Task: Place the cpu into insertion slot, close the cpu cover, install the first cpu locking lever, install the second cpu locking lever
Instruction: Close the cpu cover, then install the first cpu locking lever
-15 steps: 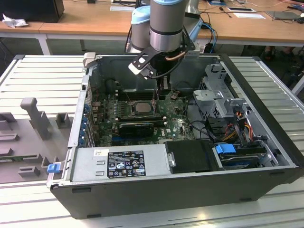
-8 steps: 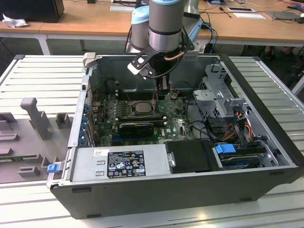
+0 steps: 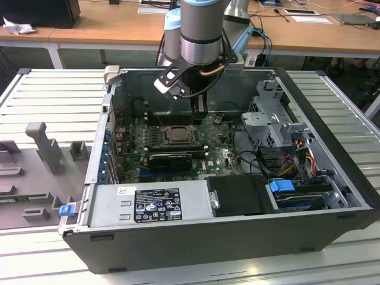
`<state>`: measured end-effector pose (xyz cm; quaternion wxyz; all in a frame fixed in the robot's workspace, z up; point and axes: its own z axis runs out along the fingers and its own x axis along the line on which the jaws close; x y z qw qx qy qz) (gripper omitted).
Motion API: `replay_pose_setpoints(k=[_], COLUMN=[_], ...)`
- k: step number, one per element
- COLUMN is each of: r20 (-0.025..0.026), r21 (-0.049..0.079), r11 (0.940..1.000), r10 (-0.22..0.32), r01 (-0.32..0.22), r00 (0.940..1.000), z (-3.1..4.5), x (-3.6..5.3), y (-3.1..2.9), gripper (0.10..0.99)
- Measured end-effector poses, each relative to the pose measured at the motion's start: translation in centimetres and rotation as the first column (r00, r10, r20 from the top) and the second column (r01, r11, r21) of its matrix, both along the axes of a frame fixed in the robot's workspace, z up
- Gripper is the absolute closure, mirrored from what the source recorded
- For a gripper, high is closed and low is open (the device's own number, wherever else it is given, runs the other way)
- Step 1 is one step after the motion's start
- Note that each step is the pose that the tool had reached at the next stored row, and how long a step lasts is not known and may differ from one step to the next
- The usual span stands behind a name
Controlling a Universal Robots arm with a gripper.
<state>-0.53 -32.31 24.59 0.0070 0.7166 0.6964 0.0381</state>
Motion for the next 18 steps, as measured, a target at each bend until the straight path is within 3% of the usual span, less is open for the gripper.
replay_pose_setpoints(k=[6, 9, 13, 18], r20=[-0.0005, -0.0026, -0.0026, -0.0026], r21=[0.0, 0.0, 0.0, 0.0], r11=[1.0, 1.0, 1.0, 1.0], r10=[0.0, 0.001, 0.001, 0.001], r01=[0.0, -0.001, -0.001, -0.001], r00=[1.0, 1.0, 1.0, 1.0], z=[-1.24, -1.35, -1.34, -0.06], x=[-1.87, -3.02, -4.35, -4.35], y=[0.0, 0.0, 0.0, 0.0], gripper=[0.875, 0.875, 0.875, 0.875])
